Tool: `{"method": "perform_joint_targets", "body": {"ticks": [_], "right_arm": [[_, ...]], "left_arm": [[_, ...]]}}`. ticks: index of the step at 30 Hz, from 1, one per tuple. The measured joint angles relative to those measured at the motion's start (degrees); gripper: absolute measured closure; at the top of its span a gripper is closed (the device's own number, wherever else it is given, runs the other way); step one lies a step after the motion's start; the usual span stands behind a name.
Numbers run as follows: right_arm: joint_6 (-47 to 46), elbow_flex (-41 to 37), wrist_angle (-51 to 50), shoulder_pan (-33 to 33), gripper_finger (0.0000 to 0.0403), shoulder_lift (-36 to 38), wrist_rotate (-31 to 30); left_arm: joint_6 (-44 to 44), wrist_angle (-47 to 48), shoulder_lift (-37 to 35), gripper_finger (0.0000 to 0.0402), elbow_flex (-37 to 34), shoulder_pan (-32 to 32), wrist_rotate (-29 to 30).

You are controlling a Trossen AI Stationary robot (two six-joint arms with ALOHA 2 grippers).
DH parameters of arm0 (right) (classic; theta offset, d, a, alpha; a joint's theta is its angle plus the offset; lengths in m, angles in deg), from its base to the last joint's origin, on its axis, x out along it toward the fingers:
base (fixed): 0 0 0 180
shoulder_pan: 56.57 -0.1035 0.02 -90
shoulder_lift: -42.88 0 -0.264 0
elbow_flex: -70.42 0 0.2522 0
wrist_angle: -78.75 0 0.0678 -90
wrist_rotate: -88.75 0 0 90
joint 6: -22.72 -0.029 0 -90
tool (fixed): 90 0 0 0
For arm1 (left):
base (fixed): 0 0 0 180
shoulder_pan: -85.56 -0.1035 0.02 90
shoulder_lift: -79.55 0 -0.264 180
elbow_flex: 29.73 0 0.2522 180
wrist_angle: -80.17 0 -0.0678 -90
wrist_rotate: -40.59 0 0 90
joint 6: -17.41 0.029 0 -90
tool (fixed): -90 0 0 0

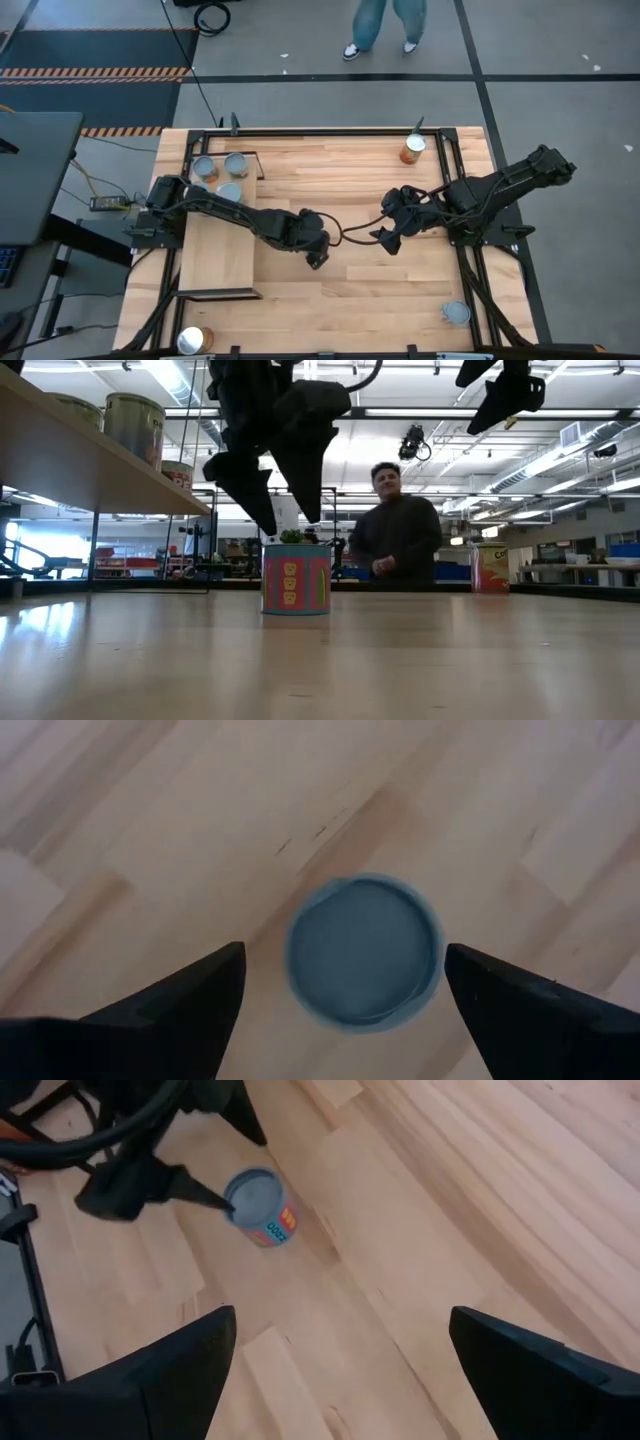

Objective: Pick and place cans onto a shelf
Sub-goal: Put the canned peas on the shelf

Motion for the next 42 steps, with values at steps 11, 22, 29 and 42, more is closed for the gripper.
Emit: {"method": "perform_joint_targets", "body": {"ticks": [11,22,29,42], "right_arm": [[-0.90,0.00,0.30,0.06,0.0028,0.00,0.88],[-1.90,0.02,-0.11,0.32,0.0028,0.00,0.80],[-1.37,0.02,-0.14,1.39,0.0028,0.01,0.72],[0.32,0.02,-0.08,2.22,0.0028,0.00,0.60]], "left_arm": [[-5.73,-1.75,2.16,0.0053,0.04,-1.94,-0.44],[-7.37,1.12,2.95,0.0080,0.04,-3.00,-4.72],[-7.38,2.87,4.74,0.0156,0.25,-2.95,-7.49],[-4.98,1.45,4.61,0.0330,0.13,-2.99,-6.40]]}}
